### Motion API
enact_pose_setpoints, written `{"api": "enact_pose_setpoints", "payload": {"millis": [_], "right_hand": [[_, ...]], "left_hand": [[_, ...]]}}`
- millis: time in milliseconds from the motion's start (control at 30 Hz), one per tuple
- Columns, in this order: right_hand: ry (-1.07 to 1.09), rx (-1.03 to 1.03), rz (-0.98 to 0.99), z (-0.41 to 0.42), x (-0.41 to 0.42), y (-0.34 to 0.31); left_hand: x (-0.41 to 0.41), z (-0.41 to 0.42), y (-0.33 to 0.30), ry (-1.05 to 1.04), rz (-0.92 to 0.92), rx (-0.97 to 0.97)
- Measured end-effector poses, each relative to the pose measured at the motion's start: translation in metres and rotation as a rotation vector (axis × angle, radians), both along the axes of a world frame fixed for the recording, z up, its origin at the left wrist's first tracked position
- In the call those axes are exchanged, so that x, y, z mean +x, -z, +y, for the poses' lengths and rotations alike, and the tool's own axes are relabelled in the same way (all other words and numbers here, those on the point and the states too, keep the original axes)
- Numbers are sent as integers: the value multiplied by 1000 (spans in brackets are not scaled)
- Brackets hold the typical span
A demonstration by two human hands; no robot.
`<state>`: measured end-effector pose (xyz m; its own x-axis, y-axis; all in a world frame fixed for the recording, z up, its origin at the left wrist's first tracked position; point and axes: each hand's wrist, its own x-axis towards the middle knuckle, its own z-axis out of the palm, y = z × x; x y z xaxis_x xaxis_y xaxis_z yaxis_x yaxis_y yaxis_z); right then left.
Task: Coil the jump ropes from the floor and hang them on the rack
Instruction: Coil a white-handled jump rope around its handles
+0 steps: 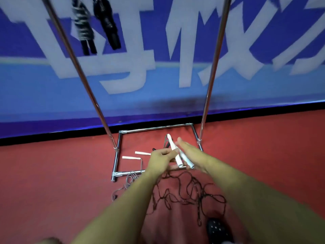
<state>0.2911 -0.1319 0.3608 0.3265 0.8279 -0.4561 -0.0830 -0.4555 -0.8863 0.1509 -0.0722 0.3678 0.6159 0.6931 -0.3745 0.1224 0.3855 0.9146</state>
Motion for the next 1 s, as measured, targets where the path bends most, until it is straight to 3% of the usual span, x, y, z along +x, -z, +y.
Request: {"api": "enact_pose_setpoints", "payload": {"millis": [100, 233, 367, 433, 500, 600, 800, 1000], "right_hand": [[-63, 93, -14, 7, -32, -59], [-83, 95, -243, 6, -57, -123], [-89, 111, -391, 5, -78, -178], [-54, 181, -422, 4, -86, -206], [-48, 282, -315, -1, -93, -239], [-110, 411, -211, -12, -104, -294], [-226, 447, -290, -32, -125, -363], [-303, 299, -261, -52, -112, -385]], "left_hand": [[-19, -8, -51, 23, 77, 272], [-50, -13, -109, 95, 198, 586], [-80, -20, -159, 63, 69, 584], [-89, -22, -186, -59, -53, 433], [-96, -17, -215, -246, -191, 264], [-101, -9, -253, -368, -226, 259], [-91, -20, -313, -232, -405, 247], [-100, -20, -353, -44, -238, 287]]}}
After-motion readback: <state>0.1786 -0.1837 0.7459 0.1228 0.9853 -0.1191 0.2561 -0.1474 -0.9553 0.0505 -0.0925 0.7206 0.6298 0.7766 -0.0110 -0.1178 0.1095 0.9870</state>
